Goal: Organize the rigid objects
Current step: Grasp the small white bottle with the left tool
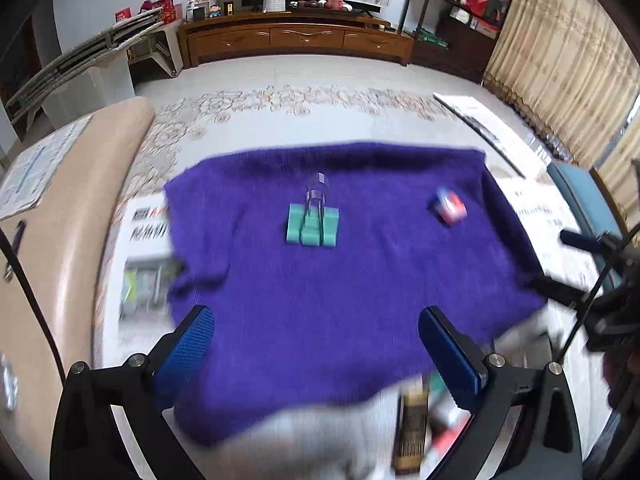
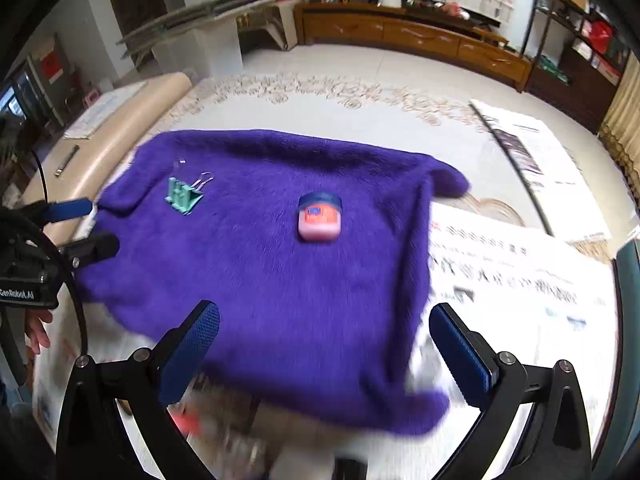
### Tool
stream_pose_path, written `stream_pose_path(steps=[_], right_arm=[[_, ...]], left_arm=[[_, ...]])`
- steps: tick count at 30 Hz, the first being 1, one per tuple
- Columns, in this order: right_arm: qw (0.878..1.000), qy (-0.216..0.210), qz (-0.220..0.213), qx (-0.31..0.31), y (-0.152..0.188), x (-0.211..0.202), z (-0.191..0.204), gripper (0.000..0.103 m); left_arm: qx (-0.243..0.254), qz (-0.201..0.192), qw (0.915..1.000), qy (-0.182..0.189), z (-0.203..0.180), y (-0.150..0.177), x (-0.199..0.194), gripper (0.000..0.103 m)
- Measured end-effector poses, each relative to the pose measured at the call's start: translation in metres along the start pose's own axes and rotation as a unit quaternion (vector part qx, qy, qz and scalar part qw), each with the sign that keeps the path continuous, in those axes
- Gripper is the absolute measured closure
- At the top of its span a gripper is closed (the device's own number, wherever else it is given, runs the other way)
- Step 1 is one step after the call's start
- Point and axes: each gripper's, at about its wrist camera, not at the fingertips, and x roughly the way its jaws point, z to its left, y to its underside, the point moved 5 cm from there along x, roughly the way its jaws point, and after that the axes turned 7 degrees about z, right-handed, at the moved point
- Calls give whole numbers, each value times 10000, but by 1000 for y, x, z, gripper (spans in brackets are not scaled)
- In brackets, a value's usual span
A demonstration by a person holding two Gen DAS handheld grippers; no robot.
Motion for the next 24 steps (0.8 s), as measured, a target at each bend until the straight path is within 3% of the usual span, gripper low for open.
stream_pose_path(steps=[4,8,10,14,20,23,24], right_arm=[[9993,-37,-302,224,38,-34,-6,0],[9975,-100,-412,563,81,-47,-16,0],[9966,-163,-450,670,100,-50,-21,0],[9951,-181,-532,812,128,-50,-30,0],[9924,-299,-799,885,143,-53,-39,0],[9926,-289,-807,858,146,-53,-42,0],[9928,-307,-785,854,148,-52,-44,0]], left_arm=[[-100,92,9999,-21,-4,46,-11,0],[-576,86,9983,24,-3,89,-10,0],[-826,91,9965,-121,-2,105,-5,0],[-1019,-13,9943,-300,-4,121,4,1],[-1223,-138,9914,-439,-6,125,18,3],[-1065,-255,9915,-698,-8,126,17,13],[-1012,-239,9913,-810,-8,128,17,21]])
